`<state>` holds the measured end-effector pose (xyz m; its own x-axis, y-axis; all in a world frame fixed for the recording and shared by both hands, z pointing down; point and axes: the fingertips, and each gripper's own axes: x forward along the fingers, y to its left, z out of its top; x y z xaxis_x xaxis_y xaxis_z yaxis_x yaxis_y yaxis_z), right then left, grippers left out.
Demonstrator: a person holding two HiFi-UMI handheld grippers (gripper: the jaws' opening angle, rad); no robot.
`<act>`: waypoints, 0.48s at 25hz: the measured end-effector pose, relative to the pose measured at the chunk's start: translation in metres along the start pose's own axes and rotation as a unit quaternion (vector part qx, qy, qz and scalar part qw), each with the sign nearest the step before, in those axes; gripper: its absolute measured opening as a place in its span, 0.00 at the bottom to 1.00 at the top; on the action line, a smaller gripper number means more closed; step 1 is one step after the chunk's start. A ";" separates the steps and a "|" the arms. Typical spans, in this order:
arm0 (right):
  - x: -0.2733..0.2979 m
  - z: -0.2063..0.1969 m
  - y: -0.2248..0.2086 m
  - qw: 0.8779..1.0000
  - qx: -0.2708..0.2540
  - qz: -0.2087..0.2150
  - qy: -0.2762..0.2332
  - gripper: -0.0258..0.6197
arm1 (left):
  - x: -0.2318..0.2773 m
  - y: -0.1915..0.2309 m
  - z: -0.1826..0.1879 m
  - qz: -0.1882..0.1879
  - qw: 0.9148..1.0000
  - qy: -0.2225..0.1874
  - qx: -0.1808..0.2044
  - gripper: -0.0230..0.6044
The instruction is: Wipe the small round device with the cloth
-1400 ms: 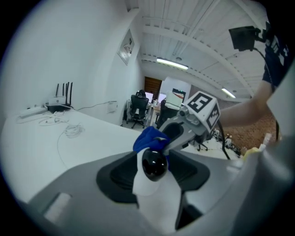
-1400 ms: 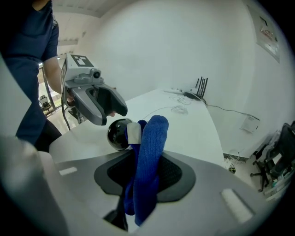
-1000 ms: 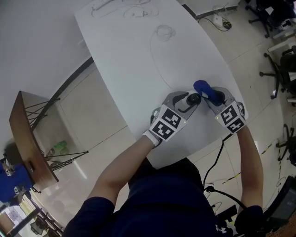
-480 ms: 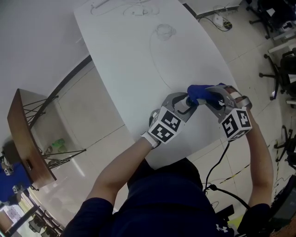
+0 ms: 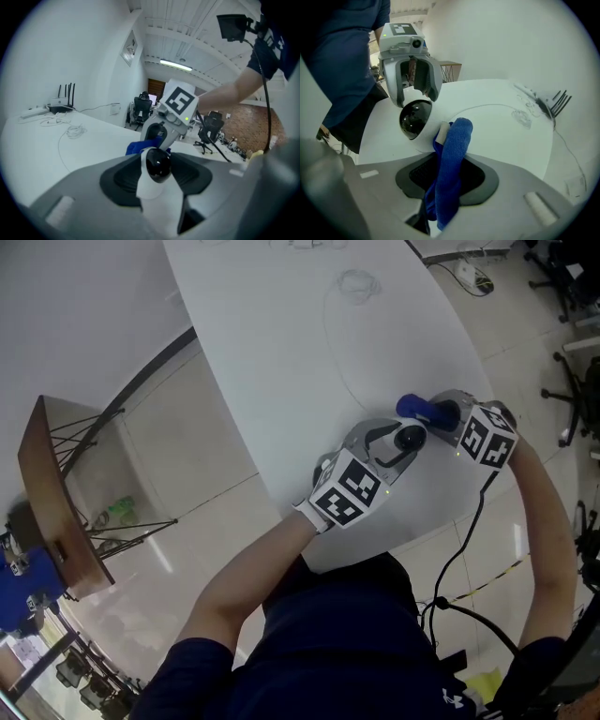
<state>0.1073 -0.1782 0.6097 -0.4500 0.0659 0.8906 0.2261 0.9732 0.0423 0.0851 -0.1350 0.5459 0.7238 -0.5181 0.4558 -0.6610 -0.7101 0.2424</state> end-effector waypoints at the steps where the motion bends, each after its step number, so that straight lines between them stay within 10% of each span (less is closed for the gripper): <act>1: 0.007 0.000 -0.001 1.000 0.011 0.014 0.002 0.24 | -0.001 0.001 0.000 0.000 1.000 -0.001 -0.001 0.35; 12: 0.009 -0.020 0.017 0.968 0.244 -0.051 0.020 0.24 | -0.007 0.015 -0.003 -0.003 1.000 0.008 -0.004 0.35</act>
<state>0.1242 -0.1656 0.6274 -0.4133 -0.0344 0.9099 -0.2575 0.9629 -0.0806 0.0699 -0.1404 0.5490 0.7241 -0.5067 0.4679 -0.6589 -0.7086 0.2525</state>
